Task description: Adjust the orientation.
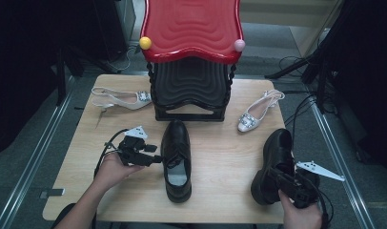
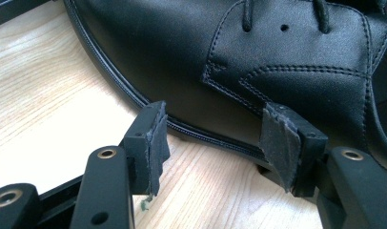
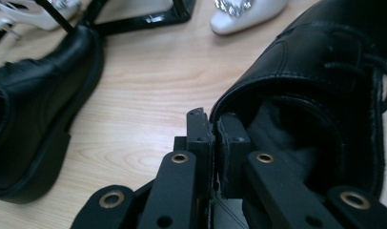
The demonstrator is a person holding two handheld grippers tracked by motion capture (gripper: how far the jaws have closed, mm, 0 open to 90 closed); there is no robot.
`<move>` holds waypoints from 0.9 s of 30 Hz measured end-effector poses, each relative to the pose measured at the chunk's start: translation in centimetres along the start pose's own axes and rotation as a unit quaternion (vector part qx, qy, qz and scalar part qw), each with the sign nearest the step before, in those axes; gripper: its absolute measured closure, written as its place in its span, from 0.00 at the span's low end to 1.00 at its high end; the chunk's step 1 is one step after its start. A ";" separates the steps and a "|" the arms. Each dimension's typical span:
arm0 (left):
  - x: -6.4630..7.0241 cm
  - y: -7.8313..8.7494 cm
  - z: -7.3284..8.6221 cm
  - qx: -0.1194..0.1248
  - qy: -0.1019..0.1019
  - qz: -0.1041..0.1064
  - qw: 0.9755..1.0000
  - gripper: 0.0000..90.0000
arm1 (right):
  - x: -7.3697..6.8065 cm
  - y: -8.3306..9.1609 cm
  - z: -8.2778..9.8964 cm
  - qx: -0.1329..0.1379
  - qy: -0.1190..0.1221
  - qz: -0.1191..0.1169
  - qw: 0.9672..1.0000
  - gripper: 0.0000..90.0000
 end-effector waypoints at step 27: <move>-0.1 0.3 0.1 0.003 0.001 0.002 1.000 0.48 | -5.8 -0.3 -0.3 -0.021 0.069 -0.109 0.991 0.97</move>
Point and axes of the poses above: each handheld gripper's, and its own axes: y roughly backward along the jaws, z roughly out of its underside, x roughly to its right, the point moved 3 cm from there along -y, roughly forward along the jaws, and after that the axes turned 2 degrees about x, right-handed, at the moved point
